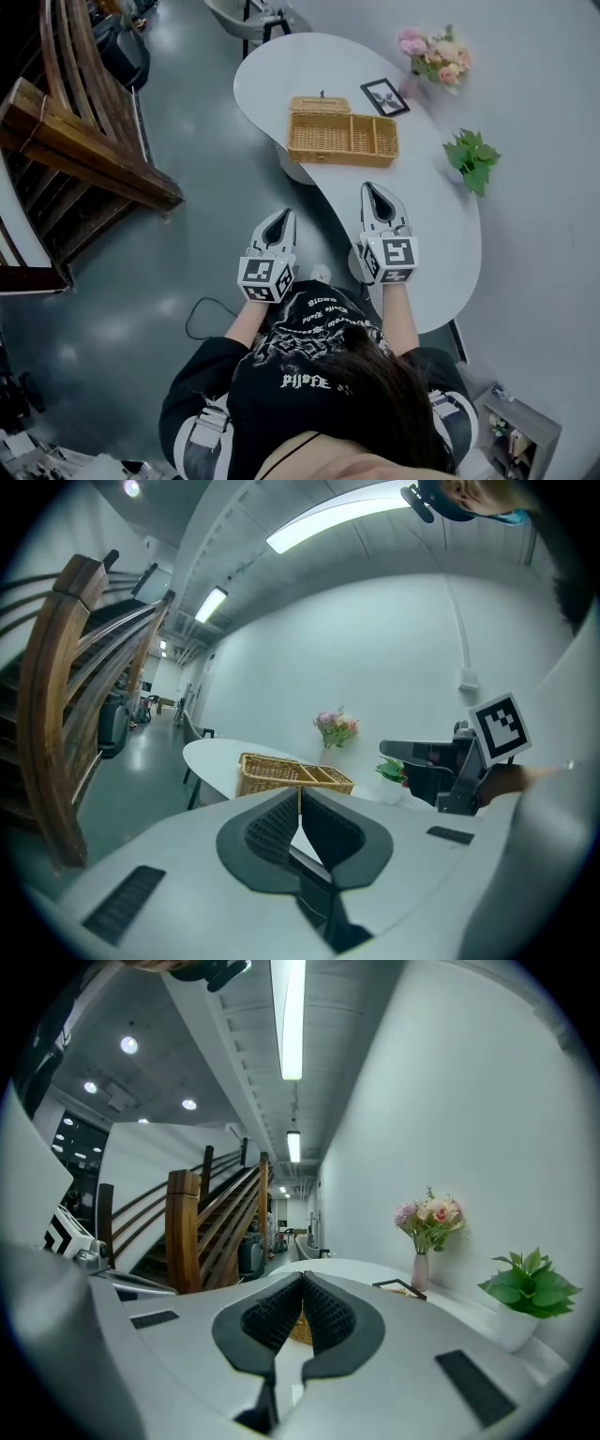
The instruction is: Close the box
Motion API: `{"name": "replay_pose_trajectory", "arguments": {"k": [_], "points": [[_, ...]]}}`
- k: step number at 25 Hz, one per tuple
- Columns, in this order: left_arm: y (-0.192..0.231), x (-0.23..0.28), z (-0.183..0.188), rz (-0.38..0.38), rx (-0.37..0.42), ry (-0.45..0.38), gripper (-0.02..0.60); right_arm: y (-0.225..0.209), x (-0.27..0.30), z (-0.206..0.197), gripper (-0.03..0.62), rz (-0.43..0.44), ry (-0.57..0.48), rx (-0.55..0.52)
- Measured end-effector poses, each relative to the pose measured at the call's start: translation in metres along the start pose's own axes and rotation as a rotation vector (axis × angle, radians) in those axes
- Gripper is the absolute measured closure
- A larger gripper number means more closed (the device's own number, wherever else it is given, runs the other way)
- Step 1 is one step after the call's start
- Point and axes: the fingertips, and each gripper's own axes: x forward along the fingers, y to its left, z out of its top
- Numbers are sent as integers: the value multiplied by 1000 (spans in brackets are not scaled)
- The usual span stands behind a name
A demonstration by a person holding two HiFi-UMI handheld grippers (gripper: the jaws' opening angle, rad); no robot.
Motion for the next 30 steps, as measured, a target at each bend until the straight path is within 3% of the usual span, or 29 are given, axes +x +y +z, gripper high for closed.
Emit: {"name": "replay_pose_trajectory", "arguments": {"k": [16, 30], "points": [[-21, 67, 13, -1, 15, 28, 554, -70, 35, 3, 568, 7, -6, 113], [43, 122, 56, 27, 5, -2, 554, -87, 93, 4, 569, -18, 17, 230]]}}
